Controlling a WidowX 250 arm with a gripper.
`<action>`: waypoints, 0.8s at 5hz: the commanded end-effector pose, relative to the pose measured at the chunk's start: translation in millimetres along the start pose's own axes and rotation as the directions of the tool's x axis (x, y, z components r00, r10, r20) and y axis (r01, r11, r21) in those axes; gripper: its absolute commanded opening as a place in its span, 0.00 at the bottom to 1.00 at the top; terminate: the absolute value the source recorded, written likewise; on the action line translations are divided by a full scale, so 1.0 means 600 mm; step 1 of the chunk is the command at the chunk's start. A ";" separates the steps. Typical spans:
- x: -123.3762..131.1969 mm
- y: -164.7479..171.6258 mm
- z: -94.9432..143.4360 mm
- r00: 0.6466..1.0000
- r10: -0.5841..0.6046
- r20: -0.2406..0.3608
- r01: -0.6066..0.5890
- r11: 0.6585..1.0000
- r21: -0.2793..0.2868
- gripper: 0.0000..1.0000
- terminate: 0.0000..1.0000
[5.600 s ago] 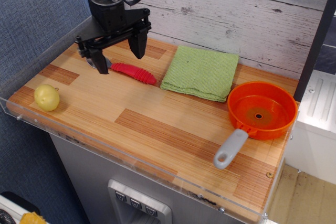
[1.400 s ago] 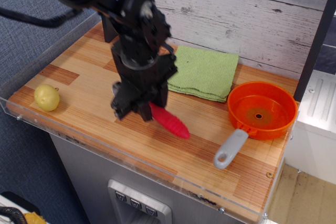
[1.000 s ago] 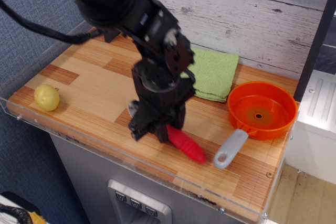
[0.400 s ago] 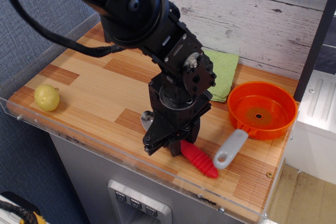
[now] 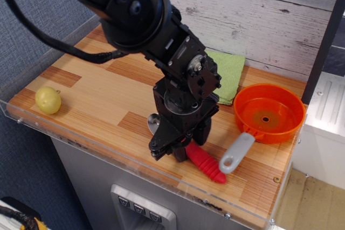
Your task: Move red spoon to lower edge of table.
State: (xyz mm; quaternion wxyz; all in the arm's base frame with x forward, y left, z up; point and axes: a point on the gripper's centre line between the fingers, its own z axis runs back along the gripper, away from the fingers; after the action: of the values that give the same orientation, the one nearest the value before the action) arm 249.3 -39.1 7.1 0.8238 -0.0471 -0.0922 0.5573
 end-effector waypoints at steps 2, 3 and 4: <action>0.035 0.005 0.060 1.000 0.009 0.013 -0.008 0.997 -0.072 1.00 0.00; 0.056 0.003 0.096 0.999 -0.026 0.035 0.028 0.998 -0.061 1.00 0.00; 0.077 0.016 0.121 0.990 -0.115 0.086 0.115 0.993 0.011 1.00 0.00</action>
State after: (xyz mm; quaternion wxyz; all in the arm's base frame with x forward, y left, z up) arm 242.5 3.0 69.7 0.8587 0.0006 -0.1066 0.5012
